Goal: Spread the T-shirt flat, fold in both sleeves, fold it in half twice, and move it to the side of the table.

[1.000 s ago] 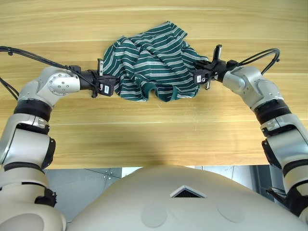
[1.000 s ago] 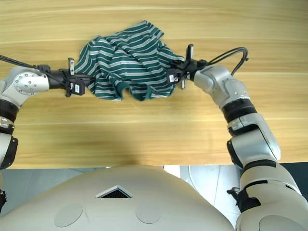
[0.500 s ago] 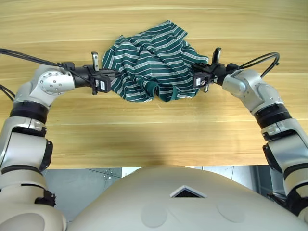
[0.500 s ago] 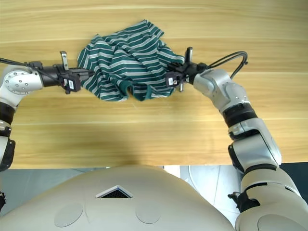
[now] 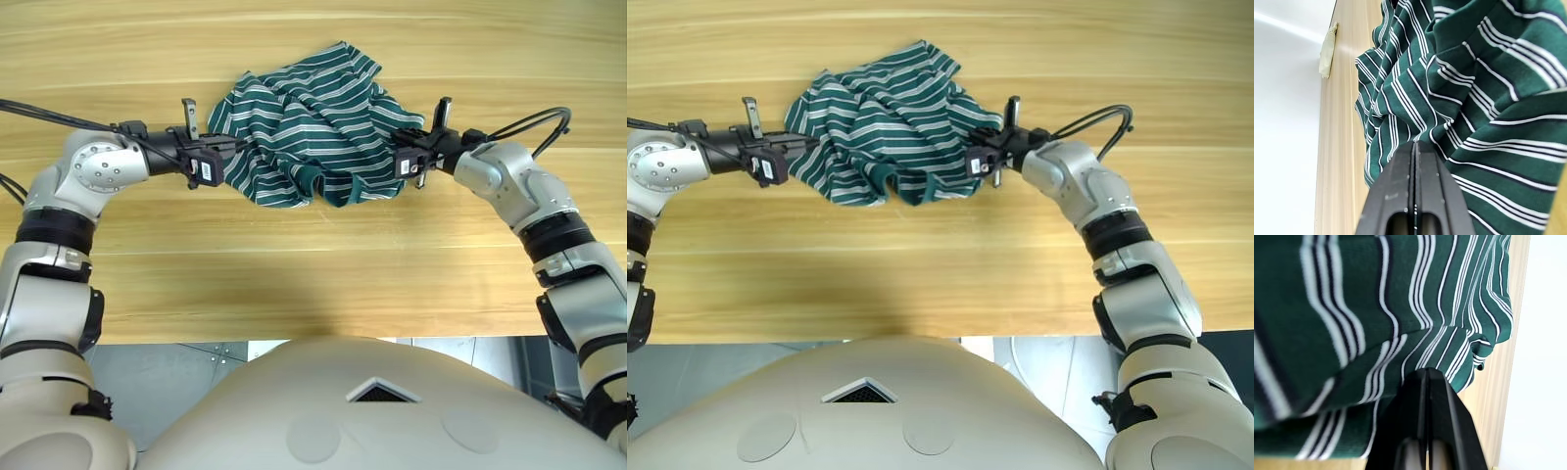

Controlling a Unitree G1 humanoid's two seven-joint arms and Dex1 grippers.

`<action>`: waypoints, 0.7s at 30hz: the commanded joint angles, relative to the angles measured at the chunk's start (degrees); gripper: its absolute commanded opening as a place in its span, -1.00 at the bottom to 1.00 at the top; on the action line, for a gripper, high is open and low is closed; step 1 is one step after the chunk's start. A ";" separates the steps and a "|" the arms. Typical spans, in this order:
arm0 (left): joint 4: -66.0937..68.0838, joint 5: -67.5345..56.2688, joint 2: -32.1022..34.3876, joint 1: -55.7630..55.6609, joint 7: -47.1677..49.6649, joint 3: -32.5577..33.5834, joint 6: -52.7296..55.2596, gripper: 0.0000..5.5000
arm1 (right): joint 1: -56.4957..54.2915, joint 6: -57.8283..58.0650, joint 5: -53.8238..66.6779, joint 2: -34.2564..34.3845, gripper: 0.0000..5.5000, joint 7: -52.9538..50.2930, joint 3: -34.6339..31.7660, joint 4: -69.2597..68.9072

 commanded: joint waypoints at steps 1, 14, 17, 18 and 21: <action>-0.98 -0.95 0.38 0.58 -1.28 0.11 0.21 -0.99 | 0.16 0.37 0.23 -0.06 -1.00 0.28 -0.46 -0.50; -1.52 -1.14 0.20 1.28 -1.92 -0.13 0.50 -0.99 | 0.39 0.41 1.44 -0.96 -1.00 -1.46 -3.62 -5.33; -1.53 -0.99 0.04 1.26 -1.81 -0.16 0.61 -0.99 | 0.60 0.42 1.77 -1.33 -1.00 -1.29 -4.57 -6.55; -1.56 -0.91 -0.01 1.26 -1.78 -0.18 0.66 -0.99 | 0.67 0.39 1.78 -1.43 -1.00 -1.14 -4.80 -6.75; -1.56 -0.74 -0.13 1.15 -1.80 -0.29 0.82 -0.99 | 0.77 0.40 1.67 -1.59 -1.00 -0.87 -4.98 -6.84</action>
